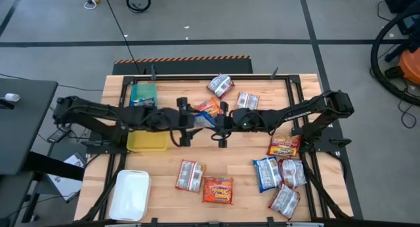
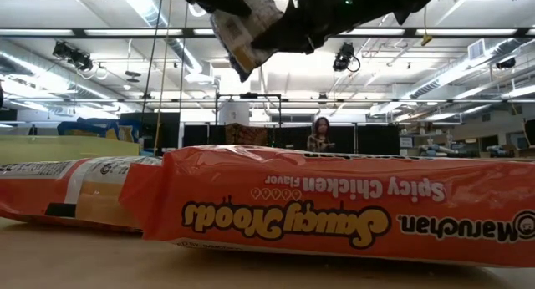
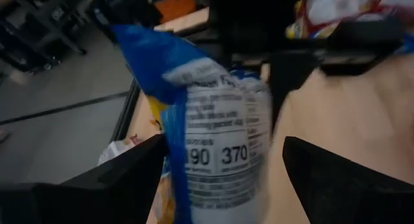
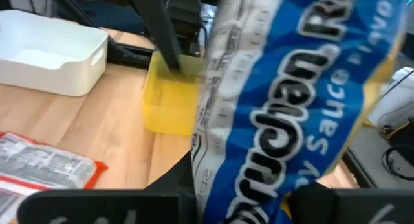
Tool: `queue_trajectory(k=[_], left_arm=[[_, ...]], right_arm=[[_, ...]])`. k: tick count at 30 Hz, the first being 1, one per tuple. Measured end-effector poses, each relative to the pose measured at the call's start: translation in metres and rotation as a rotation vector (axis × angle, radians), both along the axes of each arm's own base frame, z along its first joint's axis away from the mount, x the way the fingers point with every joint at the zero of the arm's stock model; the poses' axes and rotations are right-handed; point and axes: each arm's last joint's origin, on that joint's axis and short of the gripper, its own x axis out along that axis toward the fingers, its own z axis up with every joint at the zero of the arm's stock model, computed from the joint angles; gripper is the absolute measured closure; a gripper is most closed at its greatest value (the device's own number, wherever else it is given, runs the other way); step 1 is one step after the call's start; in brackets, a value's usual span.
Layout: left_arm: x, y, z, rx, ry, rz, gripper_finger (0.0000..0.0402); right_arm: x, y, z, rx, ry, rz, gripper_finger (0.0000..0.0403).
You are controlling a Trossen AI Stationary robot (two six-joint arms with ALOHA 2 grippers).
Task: Sort Maruchan noodles
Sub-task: Put the blue noodle pack into the blue bin
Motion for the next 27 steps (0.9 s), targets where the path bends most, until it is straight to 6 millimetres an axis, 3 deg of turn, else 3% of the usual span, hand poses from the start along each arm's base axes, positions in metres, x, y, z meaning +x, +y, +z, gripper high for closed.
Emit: queue_trajectory(k=[7, 11, 17, 22, 27], left_arm=[[0.0, 0.003, 0.023, -0.017, 0.071, 0.028, 0.0084], [-0.002, 0.005, 0.026, -0.085, 0.092, 0.023, 0.0083], [0.0, 0.014, 0.018, -0.15, 0.131, 0.021, 0.0083], [0.016, 0.014, 0.009, -0.205, 0.132, -0.109, 0.0086], [0.026, 0.015, -0.001, -0.199, 0.158, -0.137, 0.0125]], right_arm=[[-0.001, 0.005, -0.003, -0.01, 0.038, 0.017, 0.0325], [-0.001, 0.008, -0.002, -0.058, 0.036, 0.025, 0.033], [-0.001, 0.015, 0.001, -0.113, 0.006, 0.076, 0.0334], [0.0, 0.016, 0.006, -0.115, -0.038, 0.066, 0.0334], [0.0, 0.015, 0.005, -0.113, -0.028, 0.058, 0.0332]])
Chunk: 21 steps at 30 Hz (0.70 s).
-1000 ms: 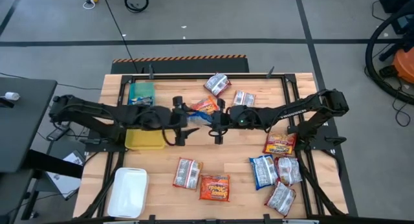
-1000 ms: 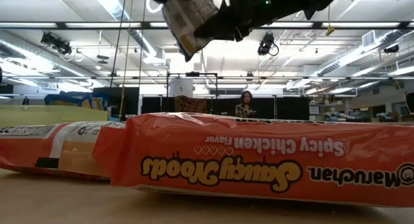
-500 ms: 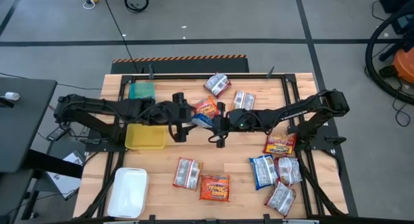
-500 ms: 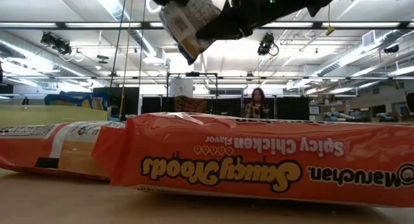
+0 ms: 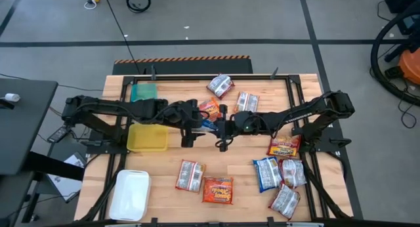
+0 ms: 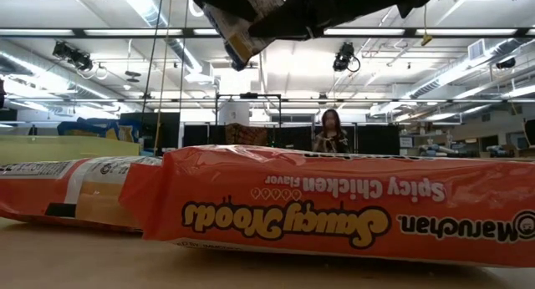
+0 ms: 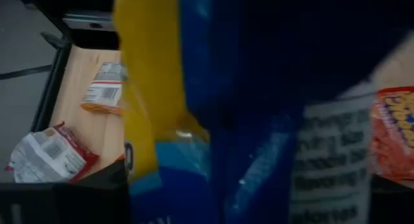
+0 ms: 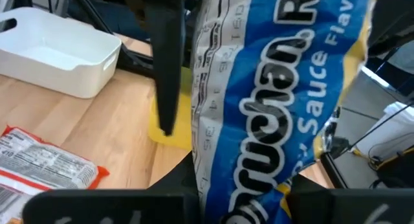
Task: Sort Maruchan noodles
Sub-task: Put the blue noodle pack into the blue bin
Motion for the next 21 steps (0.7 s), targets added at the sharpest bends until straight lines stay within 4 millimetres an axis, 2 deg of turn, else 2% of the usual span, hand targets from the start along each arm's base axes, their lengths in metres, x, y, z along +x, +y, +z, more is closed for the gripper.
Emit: queue_trajectory(k=[4, 9, 13, 16, 19, 21], left_arm=[[-0.001, 0.0, 0.001, 0.044, 0.018, -0.02, 0.0186], [-0.009, 0.002, 0.019, 0.088, 0.098, 0.005, 0.0259], [-0.024, 0.003, 0.039, 0.114, 0.227, 0.028, 0.0262], [-0.048, 0.01, 0.057, 0.206, 0.355, 0.106, 0.0258], [-0.07, 0.029, 0.058, 0.299, 0.536, 0.232, 0.025], [-0.081, 0.048, 0.056, 0.295, 0.612, 0.309, 0.0252]], right_arm=[[-0.001, 0.001, -0.002, -0.002, 0.019, 0.001, 0.0307], [-0.005, 0.006, 0.005, -0.015, 0.003, -0.036, 0.0255], [-0.022, 0.017, 0.02, -0.041, 0.019, -0.084, 0.0223], [-0.038, 0.026, 0.026, -0.027, 0.086, -0.085, 0.0212], [-0.05, 0.035, 0.023, 0.042, 0.173, -0.077, 0.021], [-0.055, 0.043, 0.015, 0.077, 0.233, -0.077, 0.0212]])
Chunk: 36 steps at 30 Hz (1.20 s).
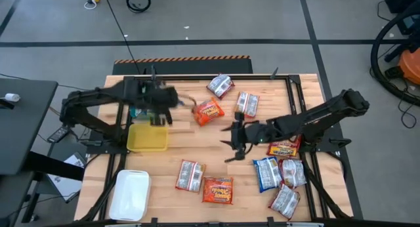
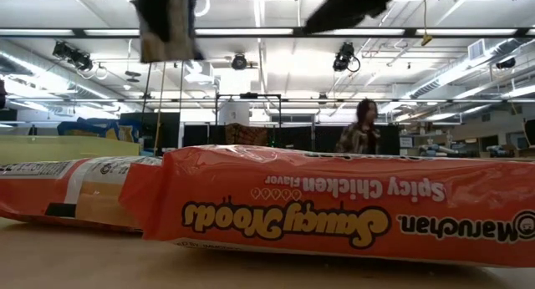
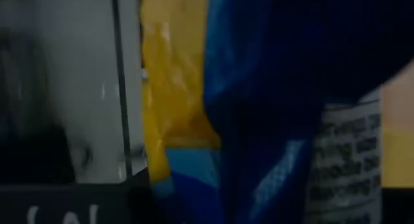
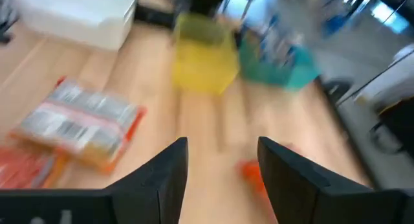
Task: Sort Maruchan noodles
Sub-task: Put the blue noodle pack into the blue bin
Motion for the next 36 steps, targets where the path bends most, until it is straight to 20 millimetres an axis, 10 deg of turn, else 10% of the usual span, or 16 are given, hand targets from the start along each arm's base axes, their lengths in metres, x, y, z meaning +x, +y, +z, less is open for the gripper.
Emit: queue_trajectory(k=[14, 36], left_arm=[[-0.066, 0.142, -0.068, -0.067, 0.192, 0.34, 0.0257], [-0.083, 0.198, -0.152, -0.303, 0.359, 0.403, 0.0259]], right_arm=[[0.002, 0.02, -0.072, 0.057, 0.072, 0.006, 0.0213], [0.018, 0.005, -0.078, 0.067, 0.031, 0.081, 0.0212]])
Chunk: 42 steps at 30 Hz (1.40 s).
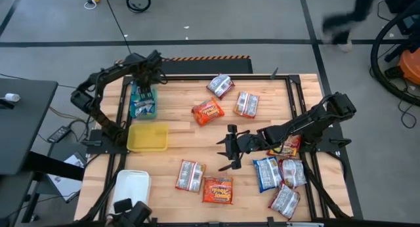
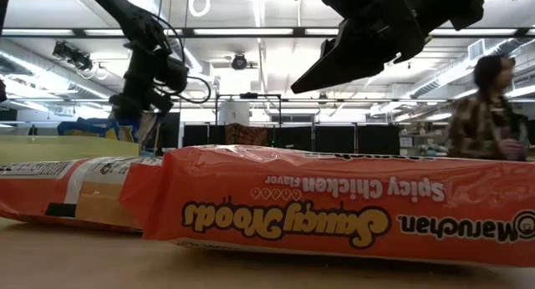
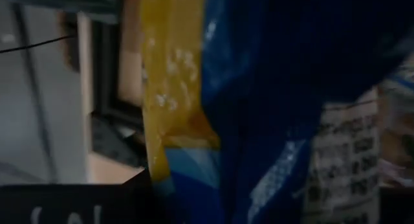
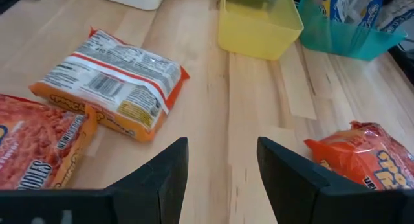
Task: Sort Maruchan noodles
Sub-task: Put the blue noodle pack into the blue bin
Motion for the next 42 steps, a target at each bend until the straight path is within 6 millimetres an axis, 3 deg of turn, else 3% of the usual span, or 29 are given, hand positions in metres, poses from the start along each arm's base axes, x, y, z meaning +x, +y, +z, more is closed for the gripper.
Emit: queue_trajectory(k=[10, 18, 29, 35, 42], left_arm=[[-0.002, -0.013, -0.011, -0.138, 0.002, -0.061, 0.0256], [-0.008, -0.025, -0.034, -0.144, 0.106, -0.078, 0.0215], [-0.009, -0.044, -0.011, -0.135, 0.081, -0.092, 0.0193], [-0.013, -0.053, -0.004, -0.146, 0.102, -0.026, 0.0219], [-0.017, -0.058, -0.001, -0.15, 0.111, 0.059, 0.0237]], right_arm=[[0.0, -0.002, 0.0, 0.011, 0.005, -0.021, 0.0211], [0.001, -0.008, -0.001, 0.016, 0.005, -0.046, 0.021], [-0.004, -0.018, 0.005, -0.081, 0.095, -0.118, 0.021], [-0.007, -0.021, 0.032, -0.119, 0.083, -0.135, 0.021], [-0.008, -0.031, 0.034, -0.155, 0.093, -0.161, 0.021]])
